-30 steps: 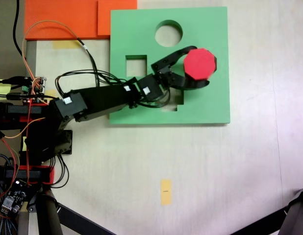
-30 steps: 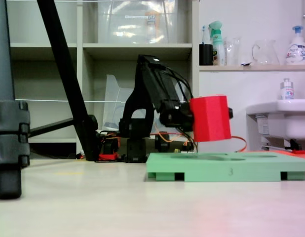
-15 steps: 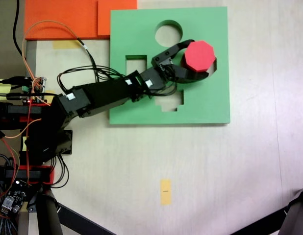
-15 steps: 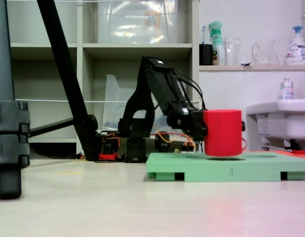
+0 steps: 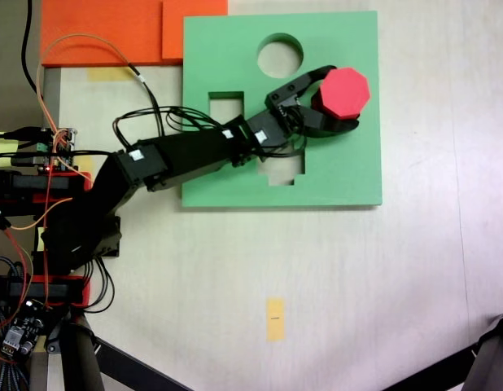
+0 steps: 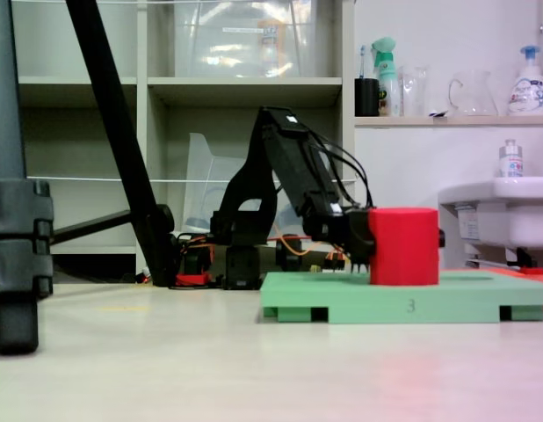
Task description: Put the octagonal pillar block into the corresponding hole
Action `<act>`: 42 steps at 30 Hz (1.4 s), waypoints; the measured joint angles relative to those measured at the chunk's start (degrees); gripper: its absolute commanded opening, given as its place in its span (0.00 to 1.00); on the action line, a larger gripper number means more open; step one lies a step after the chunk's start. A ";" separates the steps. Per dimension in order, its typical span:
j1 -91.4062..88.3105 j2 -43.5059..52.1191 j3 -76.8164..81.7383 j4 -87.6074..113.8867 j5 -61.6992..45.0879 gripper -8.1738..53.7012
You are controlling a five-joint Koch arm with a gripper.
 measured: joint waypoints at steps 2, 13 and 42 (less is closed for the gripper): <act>0.00 -0.35 0.00 0.00 0.00 0.57; -0.18 -0.88 -0.09 0.88 -2.64 0.75; 13.01 64.95 29.97 43.77 -69.52 0.71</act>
